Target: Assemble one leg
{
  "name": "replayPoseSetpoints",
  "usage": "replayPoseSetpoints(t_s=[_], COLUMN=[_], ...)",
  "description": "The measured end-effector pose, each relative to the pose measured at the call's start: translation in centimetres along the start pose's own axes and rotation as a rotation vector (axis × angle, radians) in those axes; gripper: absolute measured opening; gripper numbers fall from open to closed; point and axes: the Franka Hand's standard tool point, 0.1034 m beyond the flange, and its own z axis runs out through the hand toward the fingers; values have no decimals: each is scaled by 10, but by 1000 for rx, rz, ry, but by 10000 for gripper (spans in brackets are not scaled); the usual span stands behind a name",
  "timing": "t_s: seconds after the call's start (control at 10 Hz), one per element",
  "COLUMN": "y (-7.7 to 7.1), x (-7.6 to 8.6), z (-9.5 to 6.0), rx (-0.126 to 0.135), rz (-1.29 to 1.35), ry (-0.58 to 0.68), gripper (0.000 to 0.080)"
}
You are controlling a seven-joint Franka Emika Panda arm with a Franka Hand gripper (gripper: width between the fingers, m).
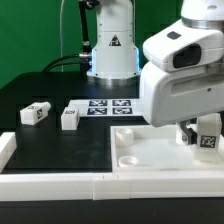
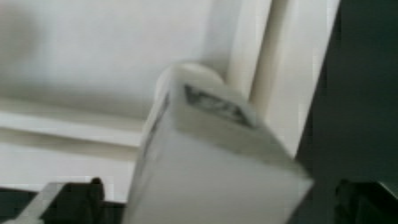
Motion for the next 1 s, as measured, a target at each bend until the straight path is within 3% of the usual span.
replayPoseSetpoints(t_s=[0.4, 0.5, 0.6, 0.7, 1.0], y=[8, 8, 8, 8, 8], x=[-5, -5, -5, -4, -4], z=[5, 5, 5, 5, 5], rx=[1, 1, 1, 1, 1], rz=[1, 1, 1, 1, 38], ry=[-5, -5, -5, -4, -4], gripper=[622, 450, 450, 292, 292])
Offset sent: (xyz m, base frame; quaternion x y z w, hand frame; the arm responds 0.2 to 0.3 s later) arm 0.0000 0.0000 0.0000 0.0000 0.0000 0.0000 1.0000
